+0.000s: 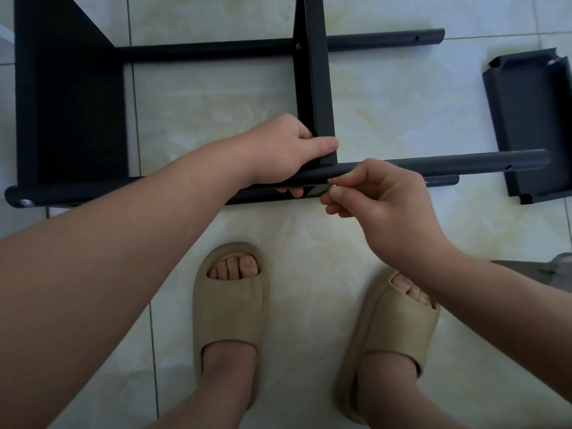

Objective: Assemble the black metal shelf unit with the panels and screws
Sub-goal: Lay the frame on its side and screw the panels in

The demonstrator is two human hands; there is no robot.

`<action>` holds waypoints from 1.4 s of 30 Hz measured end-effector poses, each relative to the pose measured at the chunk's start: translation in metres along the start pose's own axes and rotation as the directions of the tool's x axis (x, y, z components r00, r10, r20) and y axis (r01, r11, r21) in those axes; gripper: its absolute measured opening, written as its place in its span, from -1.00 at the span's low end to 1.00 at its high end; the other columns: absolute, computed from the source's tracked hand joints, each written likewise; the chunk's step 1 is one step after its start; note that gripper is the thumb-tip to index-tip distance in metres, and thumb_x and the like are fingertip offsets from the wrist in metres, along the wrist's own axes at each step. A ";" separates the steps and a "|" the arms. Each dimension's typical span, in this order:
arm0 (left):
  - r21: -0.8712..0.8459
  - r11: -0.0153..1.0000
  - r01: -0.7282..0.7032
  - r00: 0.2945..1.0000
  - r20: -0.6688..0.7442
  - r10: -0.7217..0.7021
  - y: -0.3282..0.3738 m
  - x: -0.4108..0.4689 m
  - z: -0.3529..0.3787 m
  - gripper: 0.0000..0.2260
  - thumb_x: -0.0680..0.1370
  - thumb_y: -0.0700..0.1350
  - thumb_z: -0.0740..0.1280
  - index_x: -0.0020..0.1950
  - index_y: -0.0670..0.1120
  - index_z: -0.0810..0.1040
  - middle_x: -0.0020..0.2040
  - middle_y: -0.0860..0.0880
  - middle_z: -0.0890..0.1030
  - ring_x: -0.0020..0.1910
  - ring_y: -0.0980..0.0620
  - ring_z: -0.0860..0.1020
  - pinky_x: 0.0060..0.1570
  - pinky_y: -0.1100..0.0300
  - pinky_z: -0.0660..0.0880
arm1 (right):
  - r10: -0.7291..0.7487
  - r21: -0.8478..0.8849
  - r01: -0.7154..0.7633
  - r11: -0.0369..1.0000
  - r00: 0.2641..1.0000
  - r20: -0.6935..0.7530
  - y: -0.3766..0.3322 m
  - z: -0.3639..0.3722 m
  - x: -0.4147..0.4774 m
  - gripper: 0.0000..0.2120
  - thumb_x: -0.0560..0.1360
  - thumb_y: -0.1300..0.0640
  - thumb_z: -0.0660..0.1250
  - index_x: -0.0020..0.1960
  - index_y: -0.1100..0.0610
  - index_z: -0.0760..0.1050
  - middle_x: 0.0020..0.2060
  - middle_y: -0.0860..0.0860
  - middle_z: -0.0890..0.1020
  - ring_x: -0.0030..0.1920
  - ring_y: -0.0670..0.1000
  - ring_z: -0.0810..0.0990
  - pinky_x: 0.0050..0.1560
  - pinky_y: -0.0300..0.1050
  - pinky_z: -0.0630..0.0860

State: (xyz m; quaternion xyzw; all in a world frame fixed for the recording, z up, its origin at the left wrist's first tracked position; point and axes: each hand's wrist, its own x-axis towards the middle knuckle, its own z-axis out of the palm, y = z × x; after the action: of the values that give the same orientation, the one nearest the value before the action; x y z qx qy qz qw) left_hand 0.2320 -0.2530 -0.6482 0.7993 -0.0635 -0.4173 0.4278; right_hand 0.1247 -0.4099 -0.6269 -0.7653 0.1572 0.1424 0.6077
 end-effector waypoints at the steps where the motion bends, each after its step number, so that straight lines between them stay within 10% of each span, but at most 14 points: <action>1: -0.001 1.000 0.003 1.000 0.001 -0.003 0.000 0.000 0.000 -0.54 0.62 0.18 0.26 0.00 -0.23 0.63 -0.23 -0.24 0.69 -0.26 -0.20 0.68 -0.23 0.02 0.62 | 0.018 0.016 -0.018 1.000 1.000 -0.013 0.000 0.002 0.000 -0.81 0.55 0.36 0.39 -0.16 0.12 0.56 -0.27 0.00 0.73 -0.27 -0.05 0.71 -0.16 -0.25 0.61; 10: -0.042 0.999 0.005 1.000 0.005 -0.005 0.001 -0.001 -0.001 -0.60 0.62 0.14 0.30 0.01 -0.21 0.61 -0.10 -0.23 0.71 -0.34 -0.06 0.69 -0.28 0.05 0.60 | 0.011 -0.309 -0.027 0.951 0.998 -0.054 -0.009 0.001 0.008 -0.80 0.53 0.17 0.44 -0.21 0.02 0.48 -0.31 -0.12 0.71 -0.34 -0.05 0.69 -0.24 -0.12 0.56; 14: -0.058 0.998 0.003 1.000 -0.013 -0.004 0.000 -0.001 -0.001 -0.65 0.61 0.13 0.32 0.01 -0.18 0.55 -0.09 -0.21 0.70 -0.34 -0.09 0.69 -0.26 -0.01 0.62 | -0.059 -0.685 0.017 0.728 0.998 -0.038 -0.023 -0.007 0.015 -0.73 0.47 -0.09 0.45 -0.24 0.00 0.43 -0.34 -0.06 0.66 -0.24 0.05 0.62 -0.19 0.08 0.59; 20: 0.065 0.998 -0.007 0.990 -0.140 0.016 0.004 -0.006 0.004 -0.63 0.58 0.21 0.31 -0.09 -0.11 0.53 -0.23 -0.07 0.69 -0.27 -0.06 0.67 -0.15 0.01 0.56 | -0.113 -0.779 0.128 0.614 0.991 0.074 -0.027 -0.013 0.011 -0.71 0.51 -0.16 0.40 -0.19 0.01 0.42 -0.32 -0.04 0.62 -0.22 0.08 0.57 -0.23 0.02 0.52; 27: 0.377 0.920 -0.108 0.673 -0.653 0.347 0.029 -0.022 0.032 -0.72 0.60 0.10 0.24 0.12 -0.09 0.48 0.08 -0.03 0.51 0.08 -0.09 0.46 0.09 -0.01 0.43 | -0.254 -0.755 0.304 0.581 0.949 0.186 -0.003 -0.063 -0.029 -0.72 0.58 0.02 0.38 0.23 0.13 0.57 0.14 0.00 0.63 0.05 0.04 0.58 0.14 0.04 0.51; 34: 0.534 0.690 -0.488 0.739 -0.168 0.653 0.084 -0.040 0.118 -0.83 0.59 -0.02 0.29 0.08 -0.10 0.53 0.09 -0.04 0.53 0.05 -0.10 0.45 0.06 -0.03 0.42 | -0.302 -0.893 0.167 0.418 0.952 0.037 0.049 -0.145 -0.092 -0.57 0.57 0.08 0.39 0.42 0.12 0.50 0.48 0.12 0.43 0.51 0.22 0.33 0.48 0.38 0.13; 42: 0.642 0.229 -0.732 0.636 0.521 0.570 0.088 -0.034 0.214 -0.73 0.62 0.03 0.20 0.27 -0.03 0.43 0.45 -0.08 0.37 0.33 -0.11 0.36 0.18 -0.01 0.44 | -0.056 -0.859 -0.130 0.495 0.982 -0.181 0.115 -0.227 -0.150 -0.49 0.62 0.06 0.31 0.54 0.07 0.36 0.55 0.10 0.33 0.57 0.17 0.23 0.50 0.22 0.21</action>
State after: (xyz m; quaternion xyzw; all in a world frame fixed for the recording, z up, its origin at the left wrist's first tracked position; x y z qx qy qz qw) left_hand 0.0779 -0.4278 -0.6235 0.7558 -0.6127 -0.1876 0.1347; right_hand -0.0535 -0.6453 -0.6176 -0.9728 0.1366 0.1433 0.1205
